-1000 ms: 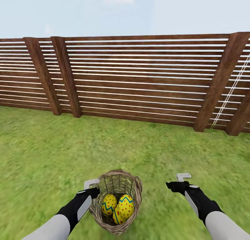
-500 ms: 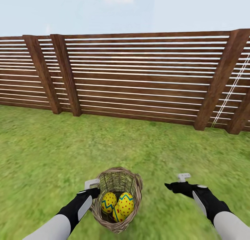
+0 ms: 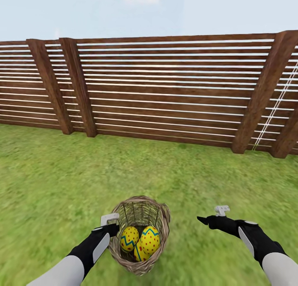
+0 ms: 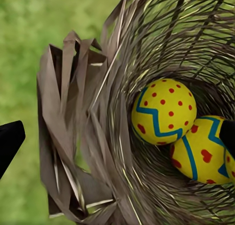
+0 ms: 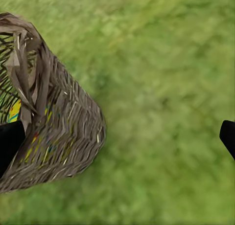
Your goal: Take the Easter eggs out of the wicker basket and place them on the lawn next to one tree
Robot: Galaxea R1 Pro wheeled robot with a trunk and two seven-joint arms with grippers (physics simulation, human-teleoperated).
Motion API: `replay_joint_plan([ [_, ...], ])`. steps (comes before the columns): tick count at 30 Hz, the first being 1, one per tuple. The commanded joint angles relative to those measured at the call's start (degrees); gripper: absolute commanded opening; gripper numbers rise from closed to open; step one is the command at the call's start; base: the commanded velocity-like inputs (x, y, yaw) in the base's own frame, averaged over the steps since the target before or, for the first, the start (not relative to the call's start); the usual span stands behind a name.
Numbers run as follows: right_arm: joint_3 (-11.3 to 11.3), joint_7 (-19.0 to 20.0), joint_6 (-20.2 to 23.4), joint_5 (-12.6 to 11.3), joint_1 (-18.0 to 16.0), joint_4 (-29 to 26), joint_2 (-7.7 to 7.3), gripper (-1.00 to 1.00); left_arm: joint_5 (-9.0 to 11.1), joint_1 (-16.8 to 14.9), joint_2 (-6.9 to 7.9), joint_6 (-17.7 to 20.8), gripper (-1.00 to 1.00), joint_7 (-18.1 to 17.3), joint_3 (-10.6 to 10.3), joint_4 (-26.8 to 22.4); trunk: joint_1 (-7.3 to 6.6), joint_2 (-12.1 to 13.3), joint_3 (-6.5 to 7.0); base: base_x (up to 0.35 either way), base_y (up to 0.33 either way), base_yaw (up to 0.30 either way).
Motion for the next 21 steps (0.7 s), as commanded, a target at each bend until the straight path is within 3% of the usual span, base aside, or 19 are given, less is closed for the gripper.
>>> replay_joint_plan([
  [1,-0.31,0.29,0.53,-0.11,-0.03,-0.06,0.03,1.00,0.47,-0.02,0.05,0.26,1.00,0.48,-0.46,-0.15,0.22,-0.44,-0.24,0.000,0.000,0.000],
  [21,-0.32,0.23,0.44,-0.01,-0.03,-0.01,0.10,1.00,0.47,-0.02,0.02,0.24,1.00,0.48,-0.49,-0.21,4.61,-8.46,-3.83,0.000,0.000,0.000],
])
